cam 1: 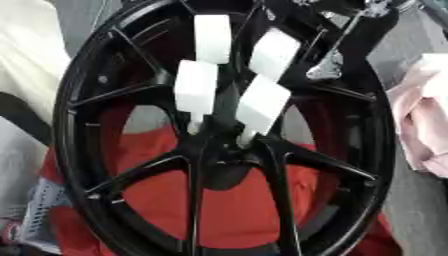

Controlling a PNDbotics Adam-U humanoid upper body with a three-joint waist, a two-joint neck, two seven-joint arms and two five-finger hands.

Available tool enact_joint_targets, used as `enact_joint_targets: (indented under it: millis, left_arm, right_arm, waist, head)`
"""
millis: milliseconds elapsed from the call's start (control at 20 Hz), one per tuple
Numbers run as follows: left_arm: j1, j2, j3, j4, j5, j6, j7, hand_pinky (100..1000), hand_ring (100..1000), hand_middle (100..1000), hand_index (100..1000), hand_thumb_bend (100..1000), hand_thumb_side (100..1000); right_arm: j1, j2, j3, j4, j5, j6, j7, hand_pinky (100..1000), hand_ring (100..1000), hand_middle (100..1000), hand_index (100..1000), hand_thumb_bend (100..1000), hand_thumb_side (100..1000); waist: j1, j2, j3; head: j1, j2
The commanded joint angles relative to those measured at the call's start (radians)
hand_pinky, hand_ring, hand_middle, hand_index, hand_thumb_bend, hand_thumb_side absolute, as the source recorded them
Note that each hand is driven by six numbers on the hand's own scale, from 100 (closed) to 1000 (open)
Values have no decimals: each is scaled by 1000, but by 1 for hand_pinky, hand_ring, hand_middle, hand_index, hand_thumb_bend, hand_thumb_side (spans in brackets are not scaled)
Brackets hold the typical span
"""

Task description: Pull the pin out of the wheel hub.

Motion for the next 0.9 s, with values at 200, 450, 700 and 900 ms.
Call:
enact_joint_targets:
  millis: [200, 450, 700, 900]
  left_arm:
    - [-5, 4, 0, -21, 3, 1, -2, 822, 710, 721, 899, 136, 874]
    - [-1, 4, 1, -21, 3, 3, -1, 823, 710, 722, 899, 137, 874]
    - [4, 5, 3, -21, 0, 4, 0, 823, 710, 722, 900, 137, 872]
    - [7, 8, 5, -21, -1, 4, 2, 823, 710, 722, 899, 137, 870]
  right_arm:
    - [-17, -7, -7, 7, -20, 14, -24, 834, 779, 522, 588, 100, 100]
    - [-29, 4, -9, 15, -51, 37, -37, 808, 723, 413, 465, 100, 100]
    - [-57, 18, -22, 26, -71, 60, -33, 796, 682, 340, 383, 100, 100]
    - [-77, 16, -55, 33, -80, 70, -25, 797, 673, 331, 360, 100, 100]
  waist:
    - [2, -24, 0]
    - [1, -27, 0]
    - [-1, -37, -6]
    - [-3, -46, -15]
  head:
    - [-5, -7]
    - [-5, -1]
    - [-4, 4]
    - [0, 7]
